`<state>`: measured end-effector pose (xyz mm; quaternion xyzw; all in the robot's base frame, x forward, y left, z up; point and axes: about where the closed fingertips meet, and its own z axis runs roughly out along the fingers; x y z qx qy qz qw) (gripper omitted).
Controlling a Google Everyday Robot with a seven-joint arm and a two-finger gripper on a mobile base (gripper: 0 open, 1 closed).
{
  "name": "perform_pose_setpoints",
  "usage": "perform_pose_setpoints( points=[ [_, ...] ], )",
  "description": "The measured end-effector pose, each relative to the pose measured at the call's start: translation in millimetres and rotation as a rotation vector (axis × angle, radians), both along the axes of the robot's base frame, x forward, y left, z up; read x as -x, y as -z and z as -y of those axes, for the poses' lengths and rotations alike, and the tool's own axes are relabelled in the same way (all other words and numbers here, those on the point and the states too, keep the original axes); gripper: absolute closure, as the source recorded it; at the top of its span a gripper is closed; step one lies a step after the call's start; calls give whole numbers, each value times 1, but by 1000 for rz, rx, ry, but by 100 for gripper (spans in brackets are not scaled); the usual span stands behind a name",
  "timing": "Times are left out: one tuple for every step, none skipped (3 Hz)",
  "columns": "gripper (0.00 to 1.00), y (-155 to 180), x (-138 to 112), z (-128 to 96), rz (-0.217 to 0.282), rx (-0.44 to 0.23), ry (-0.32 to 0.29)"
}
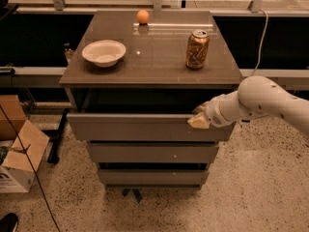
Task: Open top drawer
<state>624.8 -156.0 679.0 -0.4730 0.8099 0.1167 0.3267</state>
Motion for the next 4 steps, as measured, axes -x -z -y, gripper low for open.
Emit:
perform_pose_setpoints(
  points=[
    [45,-4,0,0,0,0,0],
    [22,-4,0,0,0,0,0],
    [1,-5,-1,-4,-3,9,-36],
    [0,-6,11,-9,-20,70,-135]
  ],
)
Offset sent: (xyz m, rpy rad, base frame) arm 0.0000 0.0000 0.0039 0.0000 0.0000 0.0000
